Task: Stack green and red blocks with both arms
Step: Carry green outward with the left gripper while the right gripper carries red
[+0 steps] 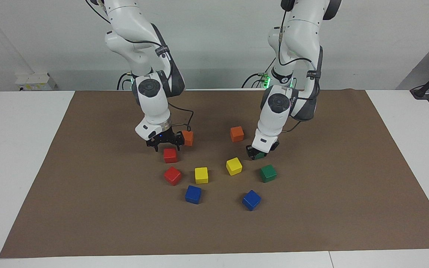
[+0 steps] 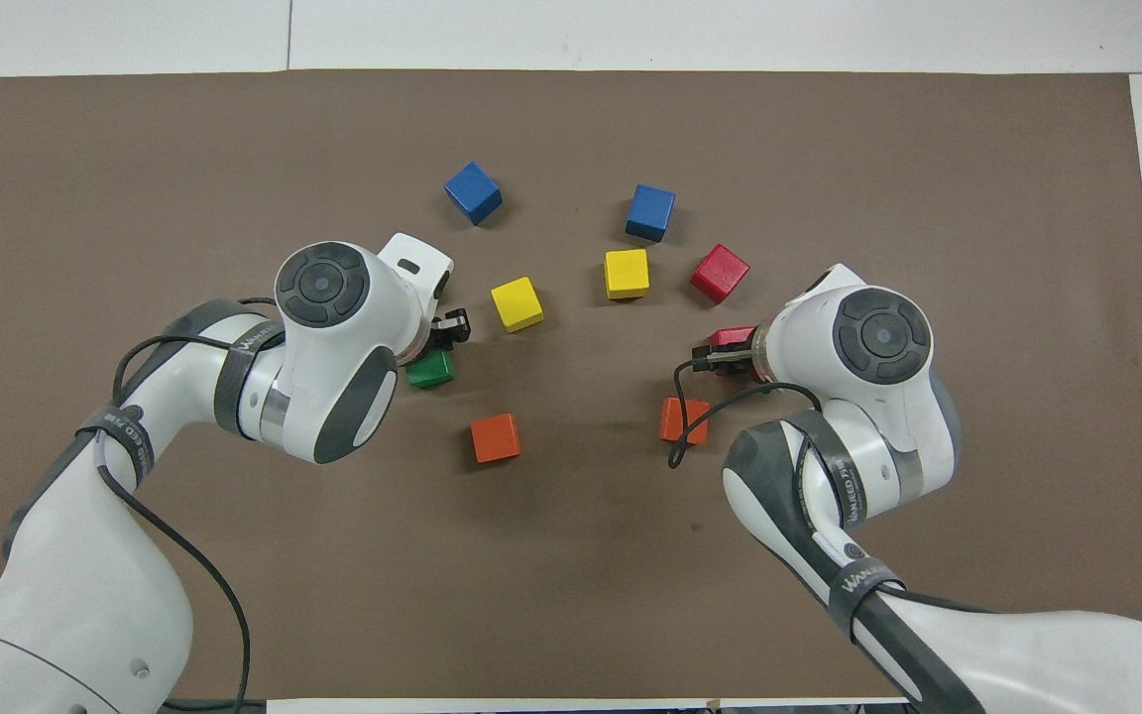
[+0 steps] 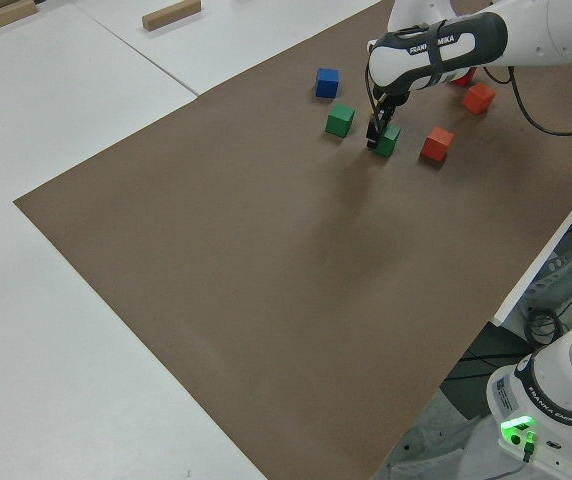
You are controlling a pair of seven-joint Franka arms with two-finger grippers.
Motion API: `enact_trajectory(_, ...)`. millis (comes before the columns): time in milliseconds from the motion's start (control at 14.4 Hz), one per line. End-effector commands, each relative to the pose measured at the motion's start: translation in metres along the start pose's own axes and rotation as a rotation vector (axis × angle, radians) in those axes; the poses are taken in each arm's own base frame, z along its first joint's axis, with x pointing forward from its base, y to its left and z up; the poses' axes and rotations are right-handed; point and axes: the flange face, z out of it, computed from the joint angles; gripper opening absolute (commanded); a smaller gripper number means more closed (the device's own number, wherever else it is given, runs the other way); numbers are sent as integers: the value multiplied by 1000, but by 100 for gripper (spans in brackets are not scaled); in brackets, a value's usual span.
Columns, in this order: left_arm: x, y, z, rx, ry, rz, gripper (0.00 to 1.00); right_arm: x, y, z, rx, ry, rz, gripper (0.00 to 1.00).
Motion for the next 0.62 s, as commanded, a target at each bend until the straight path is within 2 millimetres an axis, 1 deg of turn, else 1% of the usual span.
enact_trajectory(0, 27, -42, -41, 23, 15, 7, 0, -3, 1, 9, 4, 14, -2, 100)
enact_trajectory(69, 37, -67, -60, 25, 10, 27, 0, -2, 1, 11, 7, 20, 0, 100)
enact_trajectory(139, 46, -94, -72, 33, 2, 59, 0, -2, 1, 12, 8, 19, 1, 100)
enact_trajectory(208, 56, -123, -79, 40, -8, 90, 0, -2, 0, 15, 6, 15, 0, 100)
enact_trajectory(346, 79, -192, -78, 41, -14, 144, 0, -1, 1, 18, 8, 21, 1, 100)
enact_trajectory(416, 89, -229, -78, 40, -13, 176, 0, -2, 0, 22, 6, 13, 0, 100)
enact_trajectory(485, 97, -262, -78, 38, -9, 198, 0, -2, 0, 23, 7, 15, -6, 82)
enact_trajectory(554, 99, -288, -75, 38, -10, 224, 0, 2, -1, 20, 6, 13, -6, 41)
